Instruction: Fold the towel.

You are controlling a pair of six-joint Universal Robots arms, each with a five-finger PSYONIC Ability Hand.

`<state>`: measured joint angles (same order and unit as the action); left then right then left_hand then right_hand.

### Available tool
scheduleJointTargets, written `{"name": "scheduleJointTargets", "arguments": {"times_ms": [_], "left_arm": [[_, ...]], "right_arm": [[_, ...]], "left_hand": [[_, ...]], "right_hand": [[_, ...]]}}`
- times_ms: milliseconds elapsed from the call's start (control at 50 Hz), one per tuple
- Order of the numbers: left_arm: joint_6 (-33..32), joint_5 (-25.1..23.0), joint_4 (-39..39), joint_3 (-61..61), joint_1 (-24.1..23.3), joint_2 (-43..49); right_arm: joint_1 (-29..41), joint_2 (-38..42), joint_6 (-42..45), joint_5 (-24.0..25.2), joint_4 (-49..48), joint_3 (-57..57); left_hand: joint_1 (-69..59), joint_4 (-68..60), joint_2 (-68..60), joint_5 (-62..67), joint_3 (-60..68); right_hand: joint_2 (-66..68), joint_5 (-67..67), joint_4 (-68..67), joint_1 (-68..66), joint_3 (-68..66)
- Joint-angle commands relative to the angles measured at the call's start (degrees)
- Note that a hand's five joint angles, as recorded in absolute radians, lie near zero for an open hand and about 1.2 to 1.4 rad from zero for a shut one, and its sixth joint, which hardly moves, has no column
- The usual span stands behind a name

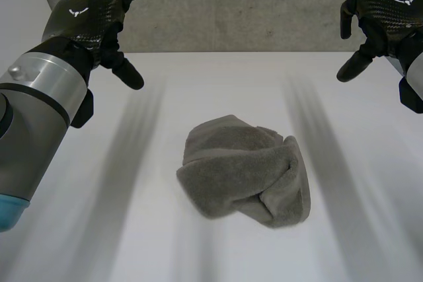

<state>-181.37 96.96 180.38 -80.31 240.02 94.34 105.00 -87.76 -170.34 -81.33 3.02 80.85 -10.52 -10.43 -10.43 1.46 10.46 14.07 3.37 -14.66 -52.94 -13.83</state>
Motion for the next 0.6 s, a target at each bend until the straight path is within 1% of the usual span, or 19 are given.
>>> {"name": "scheduleJointTargets", "arguments": {"times_ms": [20,40,60,80,100,120,140,160,180,200,220,380,600], "left_arm": [[0.06,-0.02,0.06,-0.02,0.01,-0.12],[0.06,-0.02,0.06,-0.02,0.01,-0.12],[-0.03,-0.02,-0.03,-0.11,-0.08,-0.21],[0.14,0.07,0.06,-0.28,-0.08,-0.29],[0.14,0.07,0.06,-0.28,-0.08,-0.3],[0.23,0.16,0.15,-0.55,-0.08,-0.38],[0.14,0.16,0.24,-0.46,-0.08,-0.38],[0.14,0.16,0.24,-0.46,-0.08,-0.38],[0.14,0.16,0.15,-0.29,-0.08,-0.3],[0.14,0.16,0.15,-0.28,-0.08,-0.3],[-0.12,0.16,-0.03,-0.11,-0.08,-0.3],[0.14,0.16,0.15,-0.55,-0.34,-0.3],[0.06,0.16,0.24,-0.55,-0.34,0.06]], "right_arm": [[0.03,0.04,0.01,0.12,-0.03,0.09],[0.03,0.05,0.01,0.12,-0.03,0.09],[0.03,-0.04,0.1,0.99,-0.12,0.61],[0.03,-0.04,0.1,1.0,-0.12,0.62],[0.03,0.04,-0.25,0.91,-0.55,0.97],[0.03,0.05,-0.69,0.91,-0.56,0.97],[0.03,0.05,-0.69,0.91,-0.56,0.97],[-0.06,0.05,-1.39,0.22,-0.47,0.36],[-0.23,0.13,-2.26,0.38,0.23,-0.25],[-0.23,0.13,-2.27,0.39,0.23,-0.26],[0.03,0.22,-2.53,0.73,0.84,-0.78],[-0.58,0.66,-2.89,2.67,2.17,-1.14],[-0.67,0.48,-2.98,2.32,2.17,-1.05]], "left_hand": [[-2.88,-2.97,-2.97,1.93,2.93],[-2.89,-2.98,-2.98,1.95,2.95],[-16.55,-16.63,-16.63,15.6,16.6],[-41.83,-41.92,-41.92,40.88,41.88],[-42.08,-42.17,-42.17,41.14,42.14],[-52.41,-52.5,-52.5,51.46,52.46],[-49.51,-49.6,-49.6,48.57,49.57],[-49.49,-49.57,-49.57,48.54,49.54],[-32.5,-32.59,-32.59,31.55,32.55],[-32.33,-32.42,-32.42,31.38,32.38],[0.15,0.06,0.06,-1.09,-0.09],[0.31,0.22,0.22,-1.25,-0.25],[0.31,0.22,0.22,-1.25,-0.25]], "right_hand": [[-4.07,-3.37,4.66,42.94,3.83],[-4.07,-3.37,4.66,42.94,3.83],[11.57,12.27,-10.98,27.3,-11.81],[11.83,12.52,-11.24,27.05,-12.06],[43.14,43.83,-42.55,-4.26,-43.37],[44.61,45.31,-44.02,-5.74,-44.85],[44.63,45.32,-44.04,-5.75,-44.86],[33.97,34.67,-33.38,4.9,-34.2],[7.22,7.91,-6.63,31.65,-7.45],[6.95,7.65,-6.36,31.92,-7.19],[-4.07,-3.37,4.66,42.94,3.83],[-4.07,-3.37,4.66,42.94,3.83],[-4.07,-3.37,4.66,42.94,3.83]]}}
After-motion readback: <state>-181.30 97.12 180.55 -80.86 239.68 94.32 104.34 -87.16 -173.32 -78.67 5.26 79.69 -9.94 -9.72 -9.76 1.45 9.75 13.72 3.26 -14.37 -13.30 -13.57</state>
